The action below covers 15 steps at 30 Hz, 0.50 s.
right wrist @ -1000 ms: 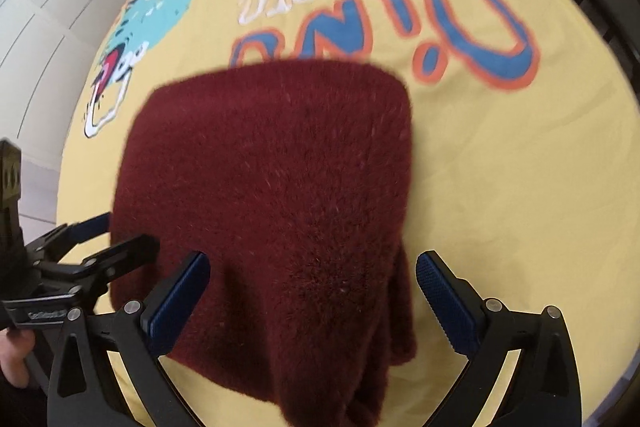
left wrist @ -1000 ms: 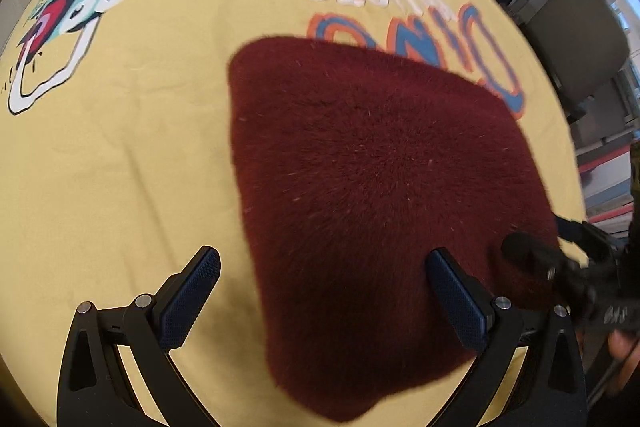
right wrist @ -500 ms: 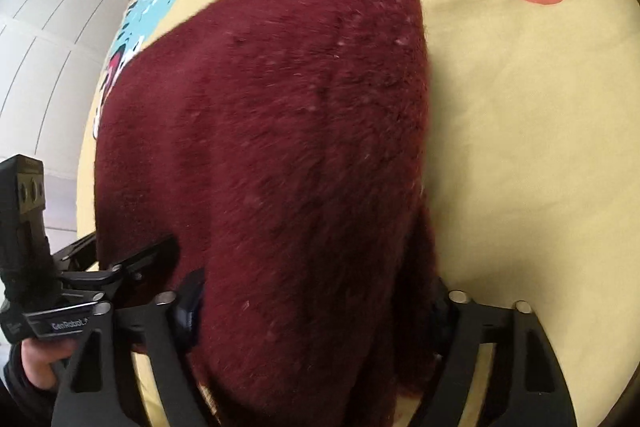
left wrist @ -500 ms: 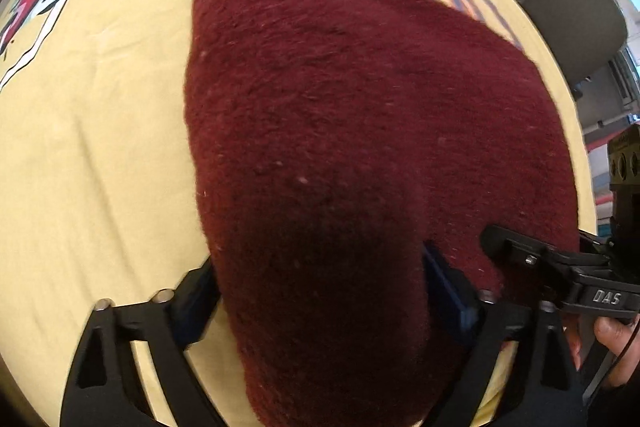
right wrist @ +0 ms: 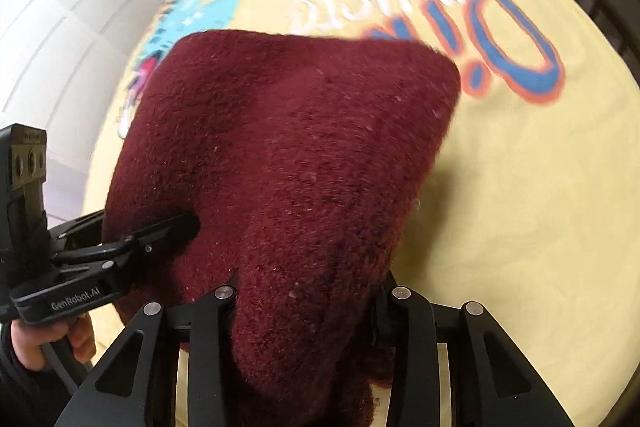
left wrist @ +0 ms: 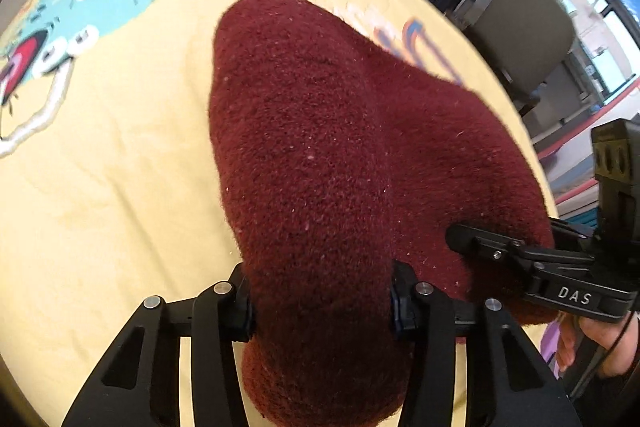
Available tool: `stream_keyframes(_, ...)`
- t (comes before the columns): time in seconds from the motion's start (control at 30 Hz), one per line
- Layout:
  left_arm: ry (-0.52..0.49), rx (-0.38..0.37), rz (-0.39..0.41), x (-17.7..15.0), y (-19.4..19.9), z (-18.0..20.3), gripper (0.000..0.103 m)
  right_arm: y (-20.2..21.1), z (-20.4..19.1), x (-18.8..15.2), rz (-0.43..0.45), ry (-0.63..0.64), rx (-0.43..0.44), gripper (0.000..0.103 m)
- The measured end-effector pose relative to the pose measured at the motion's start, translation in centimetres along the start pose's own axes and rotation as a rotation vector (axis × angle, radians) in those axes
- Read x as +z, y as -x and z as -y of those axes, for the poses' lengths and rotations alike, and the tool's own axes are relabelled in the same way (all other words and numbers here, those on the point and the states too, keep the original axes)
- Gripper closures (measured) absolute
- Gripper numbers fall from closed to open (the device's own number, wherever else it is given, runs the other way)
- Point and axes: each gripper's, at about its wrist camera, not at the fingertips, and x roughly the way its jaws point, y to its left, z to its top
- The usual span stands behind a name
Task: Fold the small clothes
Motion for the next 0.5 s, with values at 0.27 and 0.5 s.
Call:
stream_keyframes(0.27,0.008,0.014,0.085,-2.0,6.8,-5.7,0.061,-0.1,-8.3,1.6,0.048,0.079,0.070,0.065)
stream_keyframes(0.5,0.084,-0.003,0.026,-6.3,6.2,-11.4,0.061,-5.9,-11.5,0.0,-0.037,0.102,0.009,0.064)
